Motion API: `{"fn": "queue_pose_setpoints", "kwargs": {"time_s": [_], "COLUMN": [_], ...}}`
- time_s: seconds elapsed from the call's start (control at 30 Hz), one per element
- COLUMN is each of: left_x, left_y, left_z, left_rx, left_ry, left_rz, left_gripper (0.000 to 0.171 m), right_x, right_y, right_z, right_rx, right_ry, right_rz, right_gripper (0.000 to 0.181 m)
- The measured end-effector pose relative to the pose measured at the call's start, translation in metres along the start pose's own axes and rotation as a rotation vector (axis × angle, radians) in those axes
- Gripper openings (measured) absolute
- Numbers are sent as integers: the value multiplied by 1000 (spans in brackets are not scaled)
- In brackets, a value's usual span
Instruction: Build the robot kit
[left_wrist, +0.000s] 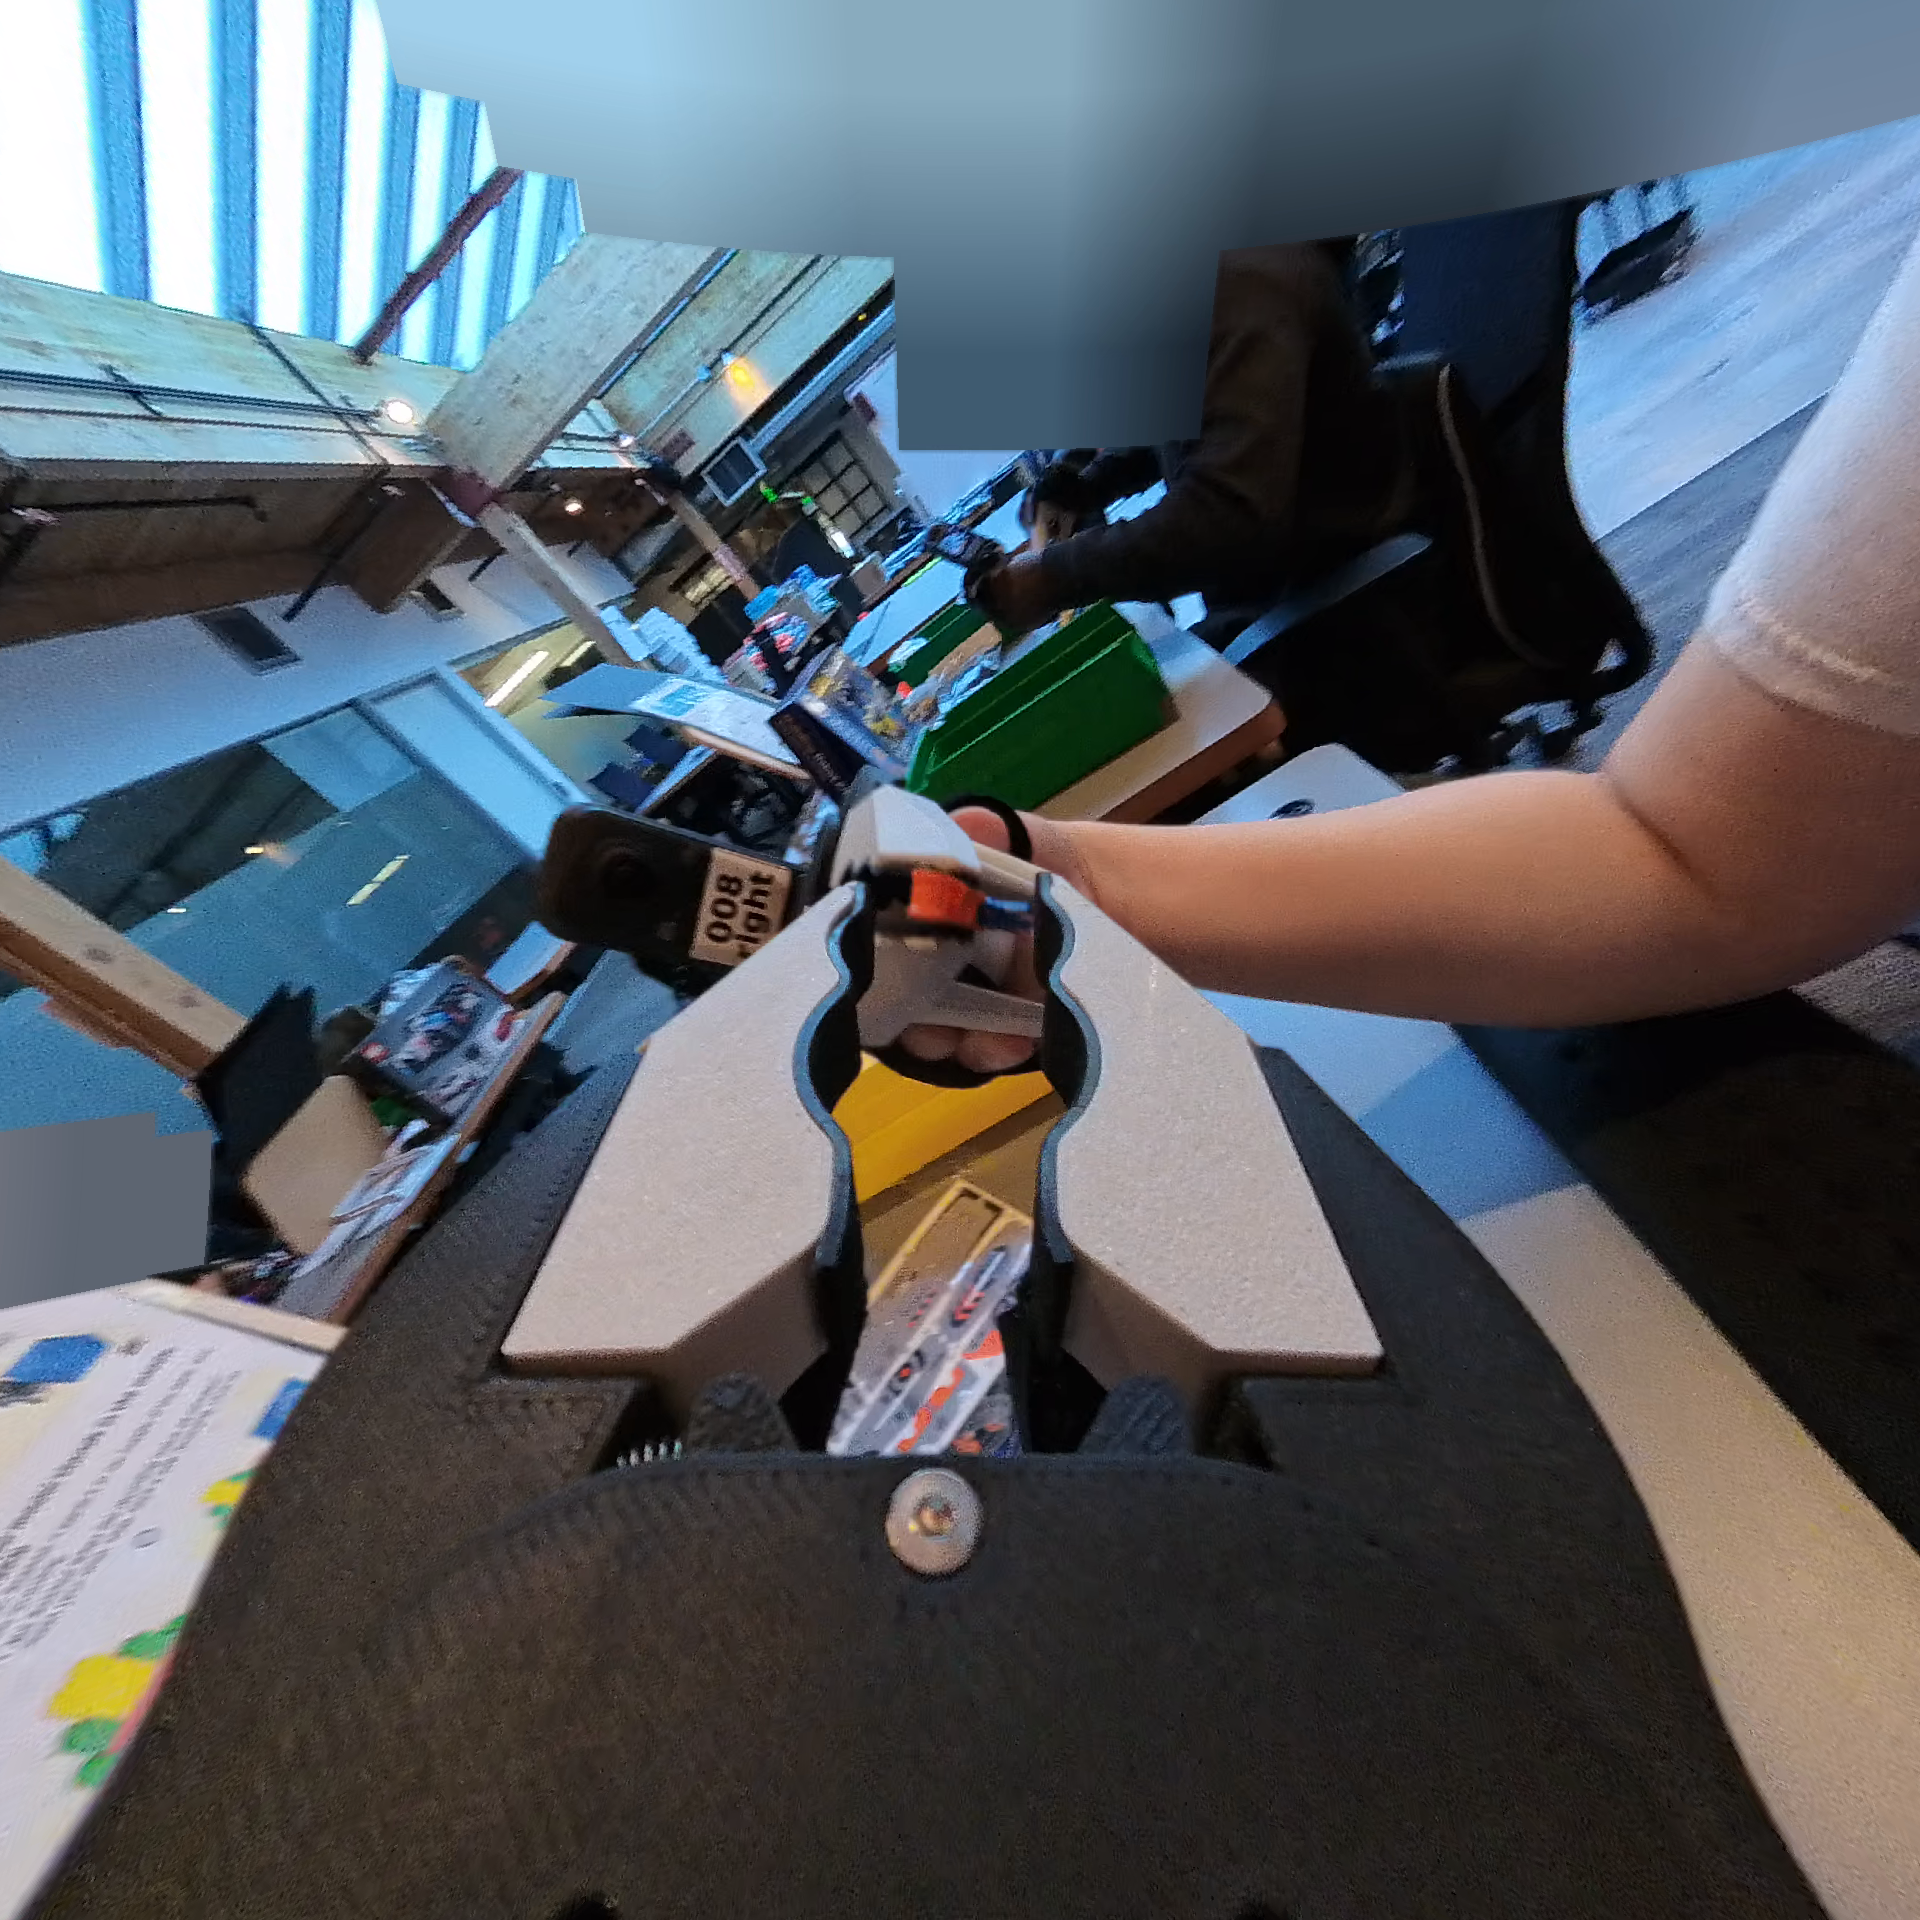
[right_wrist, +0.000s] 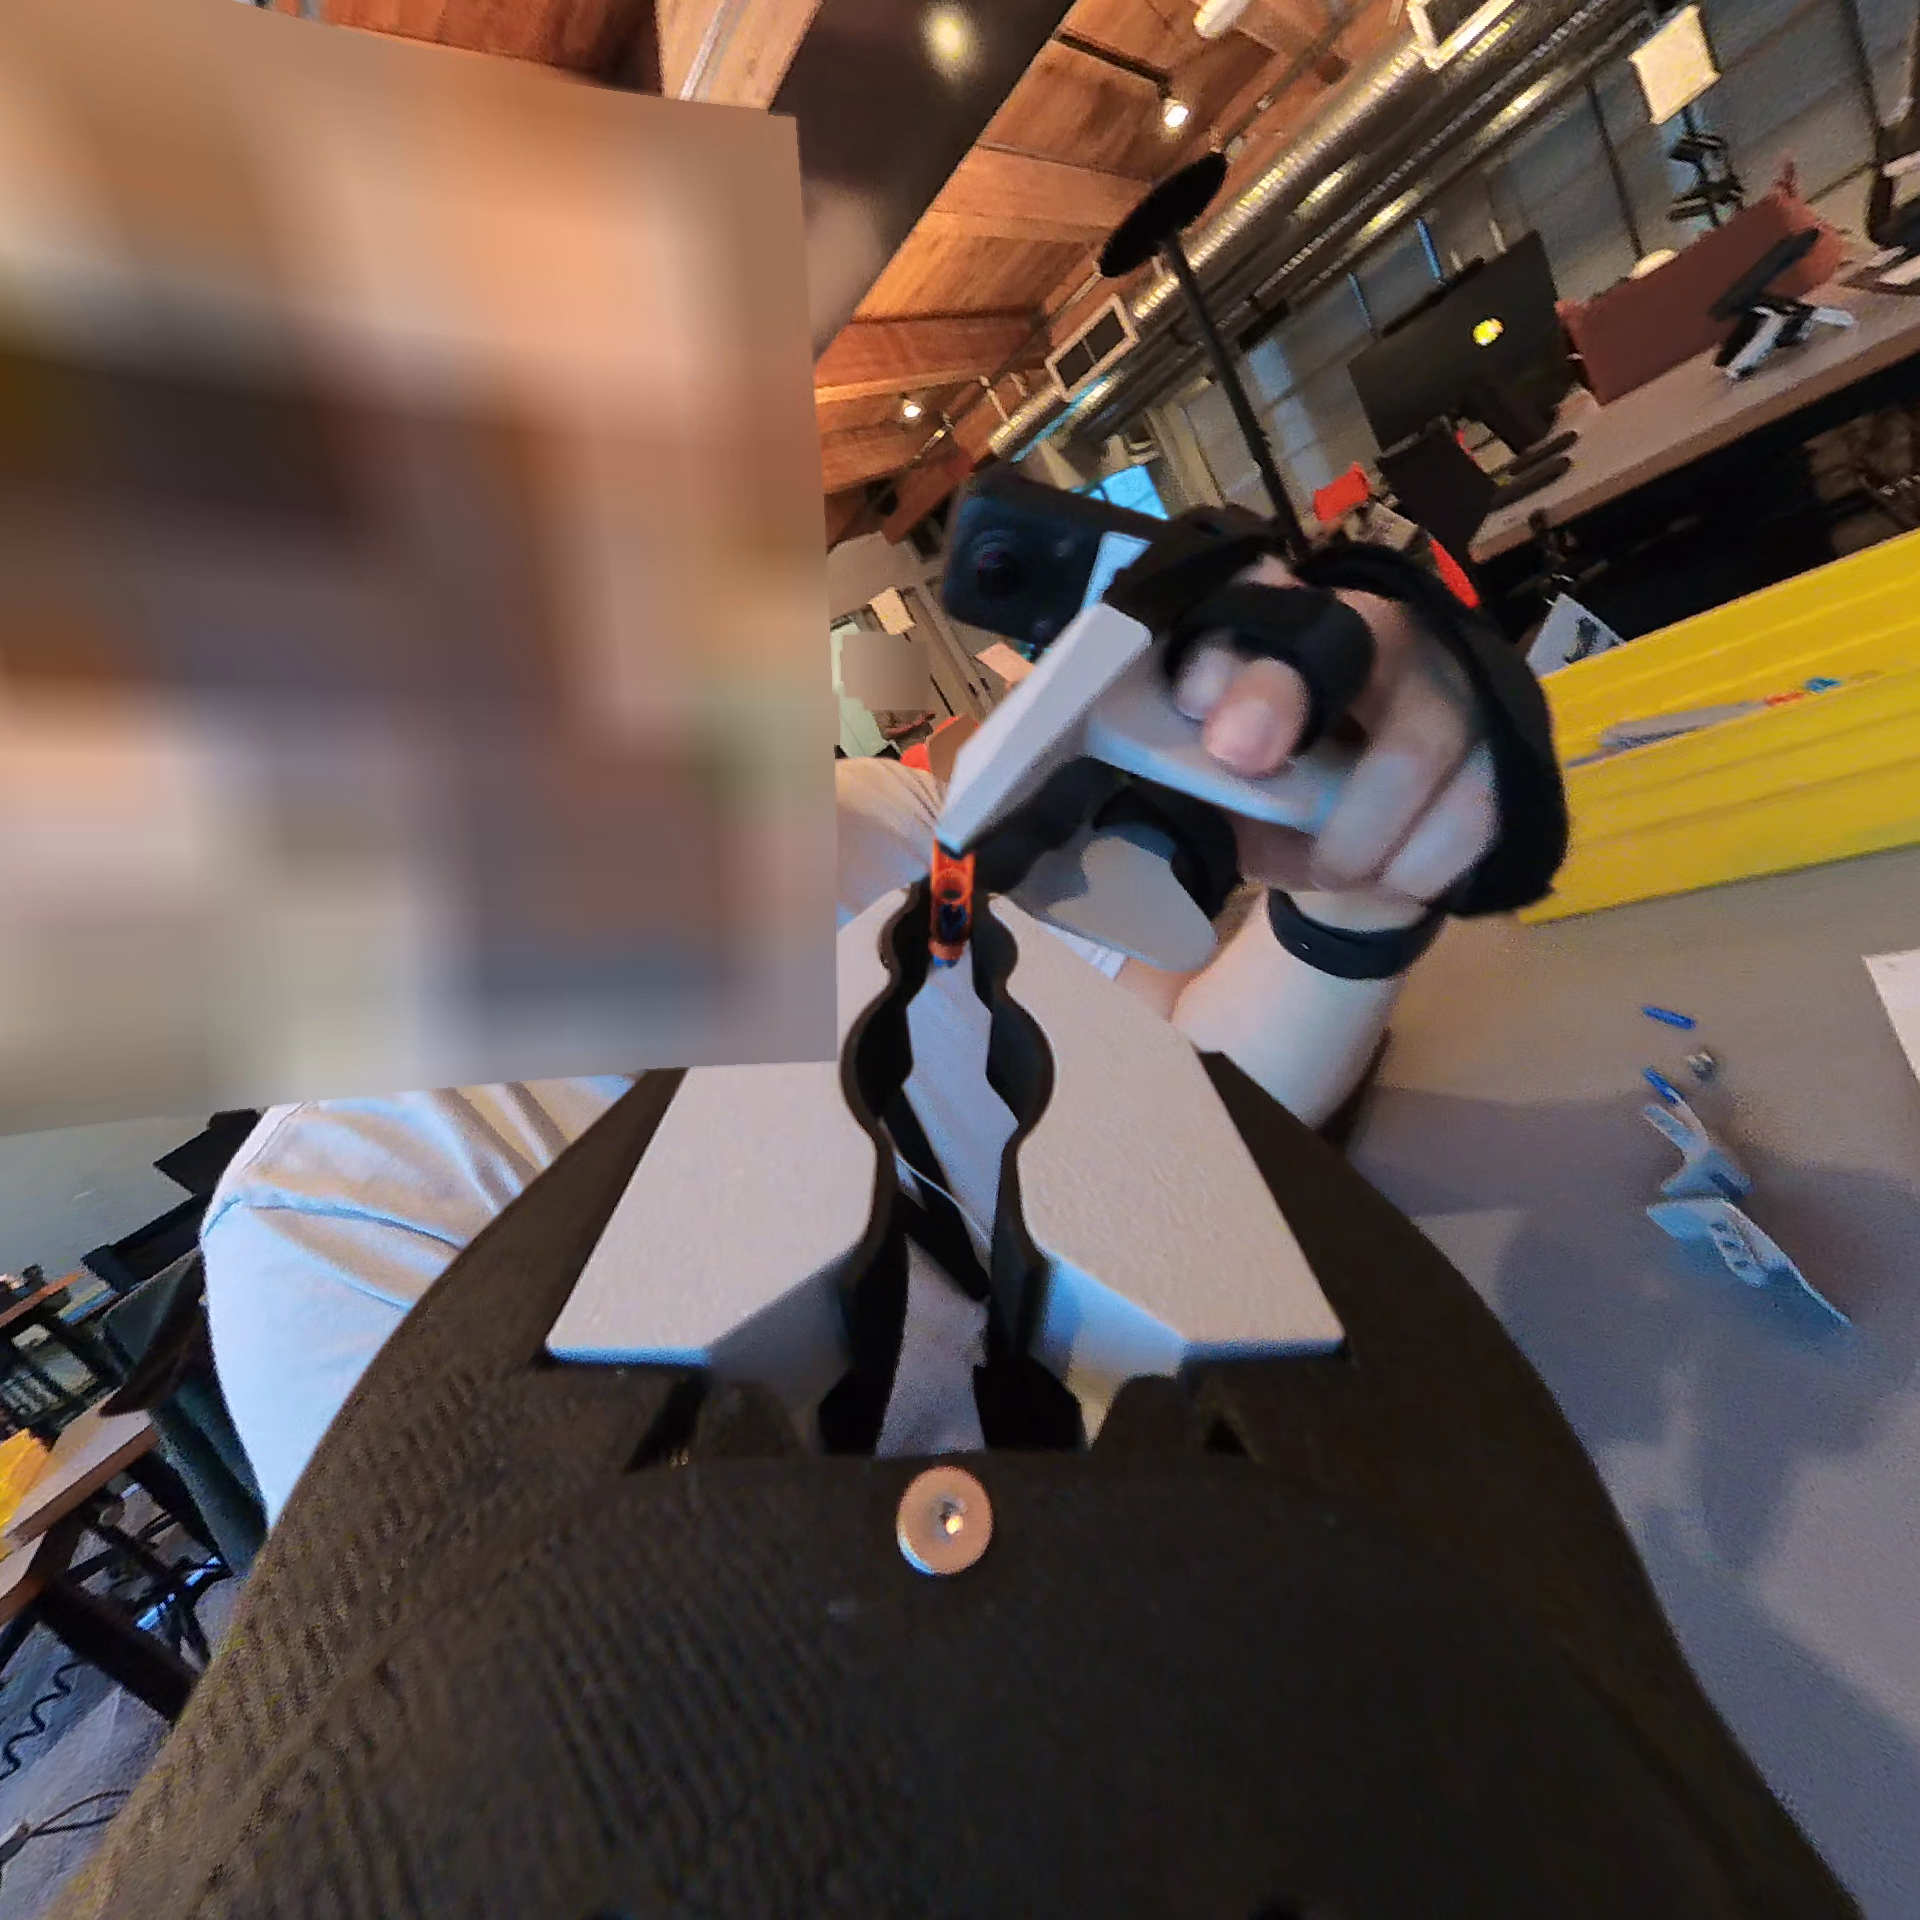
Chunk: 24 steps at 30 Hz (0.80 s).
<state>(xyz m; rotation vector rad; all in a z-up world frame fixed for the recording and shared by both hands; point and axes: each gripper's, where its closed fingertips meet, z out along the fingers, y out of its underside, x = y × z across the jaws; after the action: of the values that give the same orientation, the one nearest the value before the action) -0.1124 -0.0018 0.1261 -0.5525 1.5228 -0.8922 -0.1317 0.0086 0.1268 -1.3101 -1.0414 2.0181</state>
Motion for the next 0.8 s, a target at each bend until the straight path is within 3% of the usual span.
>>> {"fn": "queue_pose_setpoints", "kwargs": {"time_s": [0.03, 0.33, 0.8], "left_x": [1, 10, 14], "left_y": [1, 24, 38], "left_z": [2, 17, 20], "left_rx": [-20, -295, -430], "left_ry": [-11, -64, -60], "left_rz": [35, 260, 273], "left_gripper": [26, 20, 23], "right_x": [2, 9, 10], "right_y": [2, 15, 21], "right_z": [-3, -23, -30], "right_rx": [-6, -61, -81], "right_ry": [19, 146, 189], "right_rz": [8, 32, 55], "right_gripper": [6, 5, 5]}}
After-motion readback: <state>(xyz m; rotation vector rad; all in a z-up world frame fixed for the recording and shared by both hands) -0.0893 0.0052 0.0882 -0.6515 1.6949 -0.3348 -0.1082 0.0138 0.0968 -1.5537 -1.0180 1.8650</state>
